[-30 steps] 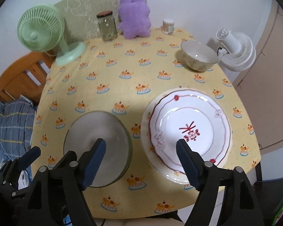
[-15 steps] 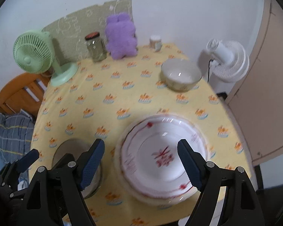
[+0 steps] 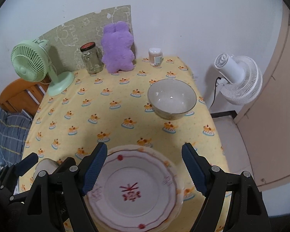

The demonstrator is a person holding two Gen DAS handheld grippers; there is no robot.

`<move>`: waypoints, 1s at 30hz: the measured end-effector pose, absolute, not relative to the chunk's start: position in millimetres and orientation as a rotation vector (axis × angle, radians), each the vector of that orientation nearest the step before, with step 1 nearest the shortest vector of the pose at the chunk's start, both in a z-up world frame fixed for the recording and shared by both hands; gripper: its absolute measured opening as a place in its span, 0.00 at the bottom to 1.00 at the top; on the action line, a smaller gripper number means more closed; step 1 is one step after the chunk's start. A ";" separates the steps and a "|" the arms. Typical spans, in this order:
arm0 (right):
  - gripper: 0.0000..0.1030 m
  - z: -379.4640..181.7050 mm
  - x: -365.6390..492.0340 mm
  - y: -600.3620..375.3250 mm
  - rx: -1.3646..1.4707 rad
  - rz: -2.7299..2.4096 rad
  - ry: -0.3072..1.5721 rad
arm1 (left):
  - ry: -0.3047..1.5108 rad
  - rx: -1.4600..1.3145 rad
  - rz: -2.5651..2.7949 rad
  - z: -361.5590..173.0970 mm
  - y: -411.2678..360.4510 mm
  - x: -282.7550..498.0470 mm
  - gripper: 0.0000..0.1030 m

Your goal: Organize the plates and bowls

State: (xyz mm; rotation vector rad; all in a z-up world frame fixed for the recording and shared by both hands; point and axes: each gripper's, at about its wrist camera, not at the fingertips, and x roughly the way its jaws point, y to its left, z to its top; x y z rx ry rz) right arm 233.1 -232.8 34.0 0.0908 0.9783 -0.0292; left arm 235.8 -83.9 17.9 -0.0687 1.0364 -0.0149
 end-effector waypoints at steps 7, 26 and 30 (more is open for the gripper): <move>0.79 24.8 257.8 -269.6 0.064 -0.008 0.989 | 1.038 -0.097 0.009 6.8 -121.9 255.7 0.84; 0.71 -7.1 337.8 -340.0 0.104 0.047 0.997 | 1.016 -0.022 0.067 -10.4 -207.1 329.5 0.75; 0.68 -14.5 353.3 -350.2 0.104 0.041 1.005 | 1.028 -0.023 0.062 -18.3 -217.9 345.9 0.67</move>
